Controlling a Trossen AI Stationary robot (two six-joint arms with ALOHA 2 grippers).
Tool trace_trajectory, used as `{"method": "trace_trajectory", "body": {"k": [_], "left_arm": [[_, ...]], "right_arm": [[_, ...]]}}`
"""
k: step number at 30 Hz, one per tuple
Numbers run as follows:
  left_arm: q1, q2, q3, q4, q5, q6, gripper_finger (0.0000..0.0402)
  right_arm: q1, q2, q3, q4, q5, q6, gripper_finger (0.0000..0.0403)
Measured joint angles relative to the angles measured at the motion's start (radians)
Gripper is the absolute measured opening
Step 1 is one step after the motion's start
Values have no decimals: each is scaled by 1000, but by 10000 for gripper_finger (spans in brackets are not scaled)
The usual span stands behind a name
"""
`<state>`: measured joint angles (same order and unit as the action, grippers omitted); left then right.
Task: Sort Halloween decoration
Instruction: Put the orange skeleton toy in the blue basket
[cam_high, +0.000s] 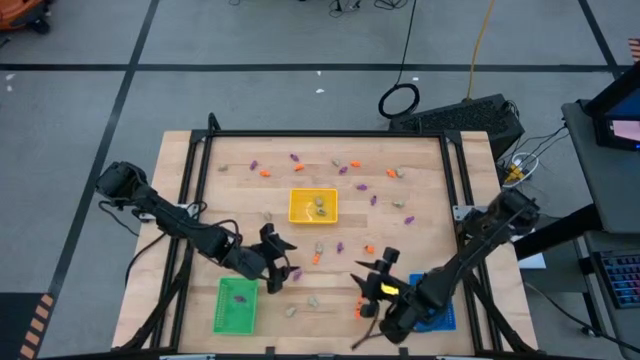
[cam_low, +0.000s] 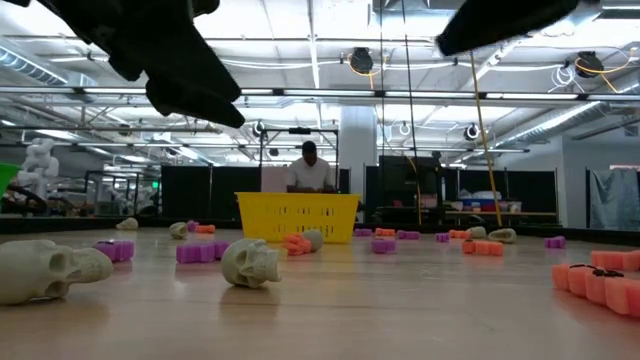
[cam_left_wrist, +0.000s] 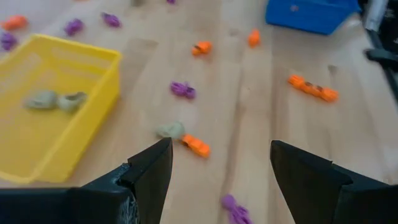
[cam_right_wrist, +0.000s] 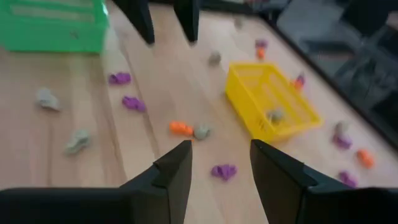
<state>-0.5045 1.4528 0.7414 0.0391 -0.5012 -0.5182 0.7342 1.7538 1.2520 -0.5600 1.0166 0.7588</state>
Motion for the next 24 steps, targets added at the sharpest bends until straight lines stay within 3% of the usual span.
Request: {"method": "trace_trajectory", "body": {"k": [9,18,24], "left_arm": [[-2,11,0,11,-45,-27,270],[-8,81,0,11,-53,-27,270],[-8,117,0,8,-51,-27,270]], "right_arm": [[-204,0,-69,-10,-310,119,148],[-311,0,-149,-118,-497,158,162],[-311,0,-182,-123,-523,171,202]]}}
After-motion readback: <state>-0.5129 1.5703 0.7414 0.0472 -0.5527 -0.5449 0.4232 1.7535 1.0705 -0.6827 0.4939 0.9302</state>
